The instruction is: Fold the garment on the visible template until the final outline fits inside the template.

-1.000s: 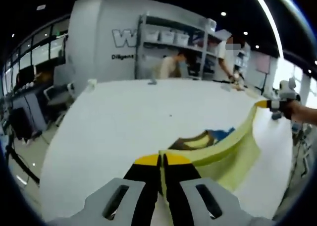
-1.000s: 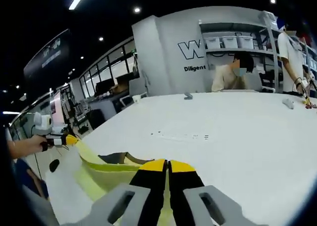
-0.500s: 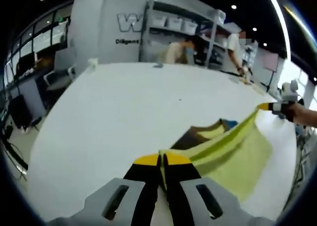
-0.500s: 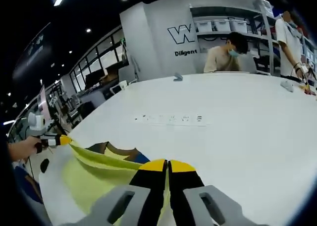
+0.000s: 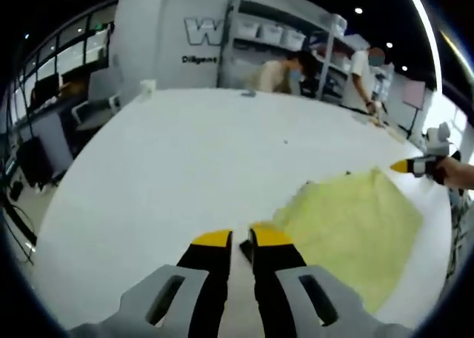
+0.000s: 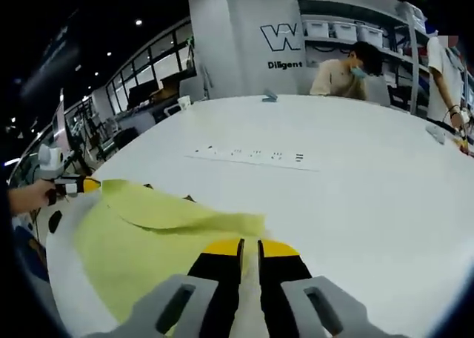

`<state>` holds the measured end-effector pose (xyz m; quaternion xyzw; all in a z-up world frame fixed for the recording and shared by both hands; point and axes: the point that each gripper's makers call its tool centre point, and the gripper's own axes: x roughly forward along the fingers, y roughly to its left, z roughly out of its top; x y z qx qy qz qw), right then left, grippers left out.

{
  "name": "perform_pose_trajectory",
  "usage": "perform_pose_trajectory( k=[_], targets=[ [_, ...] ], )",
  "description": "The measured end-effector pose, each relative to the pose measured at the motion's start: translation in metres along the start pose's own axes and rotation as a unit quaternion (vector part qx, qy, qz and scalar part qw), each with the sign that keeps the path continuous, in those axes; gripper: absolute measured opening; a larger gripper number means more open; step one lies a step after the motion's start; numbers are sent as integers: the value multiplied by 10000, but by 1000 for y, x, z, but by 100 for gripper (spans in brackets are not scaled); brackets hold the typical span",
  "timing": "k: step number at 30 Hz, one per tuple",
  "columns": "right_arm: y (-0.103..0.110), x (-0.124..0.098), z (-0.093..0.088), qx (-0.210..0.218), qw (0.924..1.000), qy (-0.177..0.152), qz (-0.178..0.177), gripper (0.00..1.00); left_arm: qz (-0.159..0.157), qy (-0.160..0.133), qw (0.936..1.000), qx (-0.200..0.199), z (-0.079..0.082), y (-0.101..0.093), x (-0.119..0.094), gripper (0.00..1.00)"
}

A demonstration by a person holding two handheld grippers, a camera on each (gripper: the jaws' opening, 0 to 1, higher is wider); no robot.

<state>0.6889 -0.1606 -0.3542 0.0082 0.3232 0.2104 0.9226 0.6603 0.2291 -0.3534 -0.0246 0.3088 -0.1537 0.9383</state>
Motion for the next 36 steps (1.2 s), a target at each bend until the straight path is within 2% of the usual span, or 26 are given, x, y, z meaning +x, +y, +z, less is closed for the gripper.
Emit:
perform_pose_trajectory(
  k=[4, 8, 18, 21, 23, 25, 28, 29, 30, 31, 33, 36],
  targets=[
    [1, 3, -3, 59, 10000, 60, 18, 5, -329, 364, 9979, 421, -19, -16, 2, 9],
    [1, 4, -6, 43, 9999, 138, 42, 6, -412, 417, 9968, 550, -24, -27, 5, 15],
    [1, 11, 1, 79, 9999, 52, 138, 8, -411, 336, 9957, 754, -12, -25, 15, 15],
    [5, 16, 2, 128, 9997, 37, 217, 11, -562, 260, 9952, 762, -7, -24, 25, 12],
    [1, 24, 2, 77, 9997, 81, 206, 12, -573, 325, 9947, 791, -7, -20, 32, 13],
    [0, 26, 2, 93, 9997, 74, 213, 11, -589, 343, 9945, 793, -6, -23, 31, 13],
    [0, 32, 3, 267, 9992, 44, 281, 10, -677, 306, 9957, 553, -1, -21, 41, 12],
    [4, 35, 5, 556, 9977, -35, 376, 9, -667, 318, 9961, 492, -2, -22, 40, 11],
    [4, 37, 6, 680, 9968, -53, 414, 6, -696, 358, 9967, 229, -3, -23, 40, 8],
    [2, 37, 6, 676, 9969, -61, 392, 4, -762, 250, 9968, 30, 0, -20, 42, 2],
    [0, 40, 6, 713, 9968, -75, 343, 2, -666, 248, 9971, -279, -1, -13, 44, 1],
    [-1, 42, 5, 961, 9947, -92, 358, 0, -696, 261, 9967, -313, -1, -10, 46, 0]
  ],
)
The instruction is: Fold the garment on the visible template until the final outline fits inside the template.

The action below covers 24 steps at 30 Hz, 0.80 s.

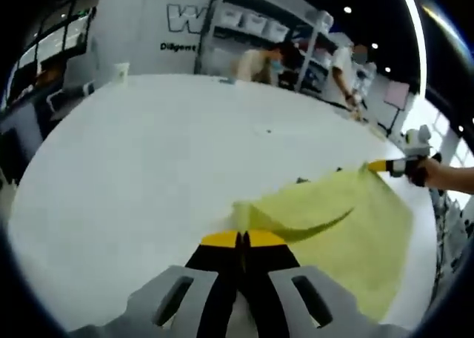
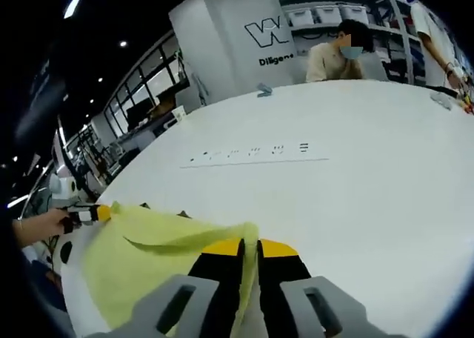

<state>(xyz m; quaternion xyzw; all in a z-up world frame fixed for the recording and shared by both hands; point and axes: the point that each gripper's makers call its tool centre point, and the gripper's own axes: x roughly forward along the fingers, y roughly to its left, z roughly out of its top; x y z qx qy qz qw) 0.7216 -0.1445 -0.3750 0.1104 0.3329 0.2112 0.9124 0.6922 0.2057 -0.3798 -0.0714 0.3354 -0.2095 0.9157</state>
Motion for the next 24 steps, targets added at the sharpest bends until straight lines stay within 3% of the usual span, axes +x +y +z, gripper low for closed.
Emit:
perform_pose_trajectory(
  k=[3, 7, 10, 12, 15, 18, 21, 24],
  targets=[
    [-2, 0, -1, 422, 9991, -83, -25, 0, 105, 46, 9999, -11, -4, -2, -2, 0],
    [-4, -4, -8, 857, 9961, -153, -107, 0, 119, -36, 9978, -648, -6, -3, -4, 0],
    [-12, -5, -9, 701, 9973, -103, -188, 1, 172, -48, 9973, -715, -8, -2, -7, 1],
    [-12, -10, -10, 504, 9984, -56, -255, 2, 454, -33, 9977, -506, -11, 5, -13, 4],
    [-9, -16, -10, 424, 9988, -134, -197, 3, 921, -307, 9941, -482, -10, 17, -25, 0],
    [-5, -23, -17, 381, 9990, -164, -156, 8, 788, -237, 9955, -468, -16, 10, -28, 1],
    [13, -32, -33, 12, 9999, 18, 137, 14, 686, -188, 9970, -303, -26, 1, -36, 2],
    [18, -40, -39, -105, 9997, 81, 208, 20, 559, -163, 9981, -202, -35, -11, -45, 4]
  ],
)
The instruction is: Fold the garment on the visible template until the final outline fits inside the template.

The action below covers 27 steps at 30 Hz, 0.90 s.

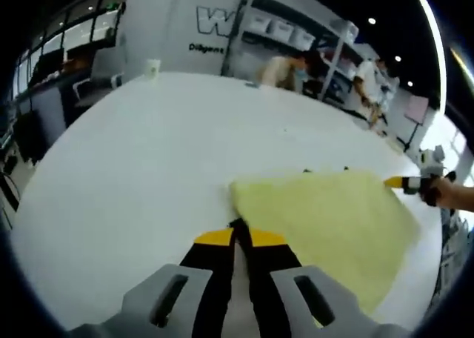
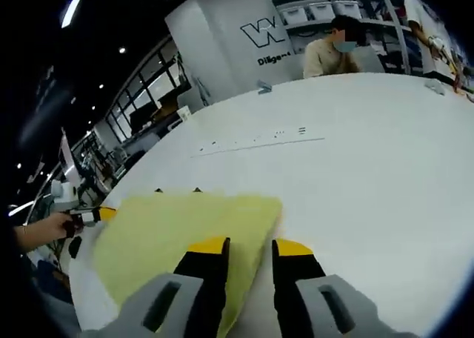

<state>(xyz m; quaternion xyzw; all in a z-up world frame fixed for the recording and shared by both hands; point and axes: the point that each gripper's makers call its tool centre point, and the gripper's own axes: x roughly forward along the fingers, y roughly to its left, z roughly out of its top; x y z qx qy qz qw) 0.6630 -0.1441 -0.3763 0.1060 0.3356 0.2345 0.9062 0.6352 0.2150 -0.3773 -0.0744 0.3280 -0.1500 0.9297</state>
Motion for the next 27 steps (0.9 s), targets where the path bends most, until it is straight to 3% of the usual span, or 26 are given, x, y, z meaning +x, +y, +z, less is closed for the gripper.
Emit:
perform_pose_trajectory(
  k=[3, 9, 12, 14, 27],
  targets=[
    [2, -6, -9, -151, 9998, 102, 23, 21, -59, 52, 9999, 83, -6, -5, -5, 6],
    [7, -17, -27, -17, 9998, 178, 27, 17, -120, 60, 9999, -36, -29, -22, -24, 8],
    [8, -18, -34, -31, 9997, 236, 27, 16, -143, 66, 9998, -88, -35, -24, -27, 9],
    [13, -26, -41, -45, 9996, 287, 67, 16, -185, 39, 9991, -386, -41, -27, -32, 9],
    [36, -59, -69, -41, 9990, 401, 196, 13, -278, 115, 9981, -546, -70, -35, -63, 5]
  ],
)
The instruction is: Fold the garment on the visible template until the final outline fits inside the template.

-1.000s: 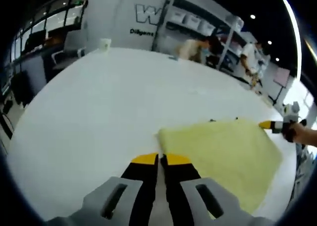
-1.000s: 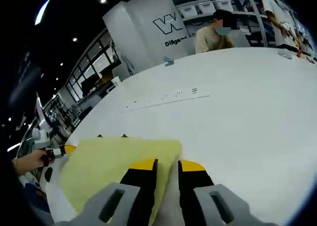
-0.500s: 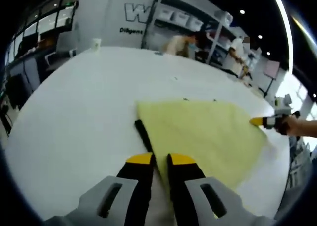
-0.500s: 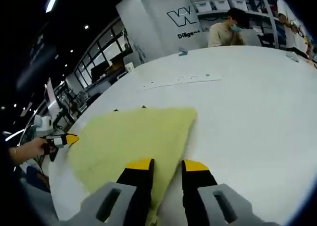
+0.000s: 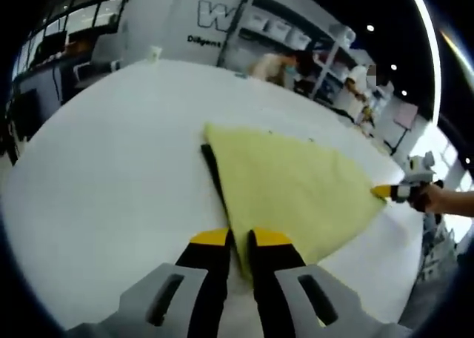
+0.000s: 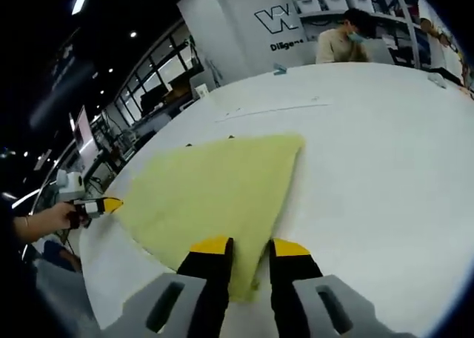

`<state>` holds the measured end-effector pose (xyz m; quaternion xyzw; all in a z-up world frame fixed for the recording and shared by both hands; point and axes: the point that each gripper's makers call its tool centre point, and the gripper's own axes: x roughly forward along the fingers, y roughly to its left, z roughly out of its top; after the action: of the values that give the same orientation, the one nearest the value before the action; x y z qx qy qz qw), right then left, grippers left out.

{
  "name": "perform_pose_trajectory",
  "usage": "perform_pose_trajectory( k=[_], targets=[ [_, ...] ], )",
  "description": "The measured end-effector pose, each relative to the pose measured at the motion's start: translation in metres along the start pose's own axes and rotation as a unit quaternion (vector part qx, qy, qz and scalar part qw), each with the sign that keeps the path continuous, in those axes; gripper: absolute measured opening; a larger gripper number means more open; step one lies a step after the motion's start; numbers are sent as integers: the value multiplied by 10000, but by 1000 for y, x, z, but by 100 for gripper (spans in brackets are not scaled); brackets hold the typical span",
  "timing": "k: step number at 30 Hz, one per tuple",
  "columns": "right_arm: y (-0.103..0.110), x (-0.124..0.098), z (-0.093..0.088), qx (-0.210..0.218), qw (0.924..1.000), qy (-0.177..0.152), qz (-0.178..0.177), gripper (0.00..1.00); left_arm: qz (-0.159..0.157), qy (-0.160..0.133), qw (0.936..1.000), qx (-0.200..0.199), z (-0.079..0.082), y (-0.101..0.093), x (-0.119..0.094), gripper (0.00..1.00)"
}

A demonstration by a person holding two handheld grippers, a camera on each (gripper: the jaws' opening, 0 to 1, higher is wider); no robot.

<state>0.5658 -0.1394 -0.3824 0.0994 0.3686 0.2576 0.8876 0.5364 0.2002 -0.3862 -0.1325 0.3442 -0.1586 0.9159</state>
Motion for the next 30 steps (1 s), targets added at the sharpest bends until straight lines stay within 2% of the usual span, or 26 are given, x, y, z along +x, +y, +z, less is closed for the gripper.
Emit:
perform_pose_trajectory(
  k=[3, 6, 9, 11, 15, 20, 24, 30],
  targets=[
    [3, -4, -4, 97, 9999, 25, 111, 11, -122, 40, 9999, -46, -8, -7, -9, 5],
    [2, -8, -7, 184, 9998, -56, 79, 11, -167, 134, 9998, -60, -17, -10, -14, 3],
    [2, -10, -10, 221, 9997, -50, 55, 7, -276, 61, 9991, -303, -17, -10, -16, 2],
    [1, -11, -13, 241, 9997, -38, 39, 4, -305, 72, 9990, -314, -17, -8, -14, 1],
    [3, -18, -20, 206, 9998, 45, 11, 0, -335, 106, 9993, -162, -17, -8, -16, 0],
    [1, -23, -21, 238, 9997, 79, 17, 0, -411, 254, 9982, 355, -21, -9, -24, 0],
    [7, -29, -31, 176, 9998, 85, 16, 0, -401, 254, 9985, 280, -24, -7, -27, 0],
    [10, -36, -41, 271, 9996, -2, -6, 0, -374, 257, 9980, 430, -25, -5, -27, 1]
  ],
)
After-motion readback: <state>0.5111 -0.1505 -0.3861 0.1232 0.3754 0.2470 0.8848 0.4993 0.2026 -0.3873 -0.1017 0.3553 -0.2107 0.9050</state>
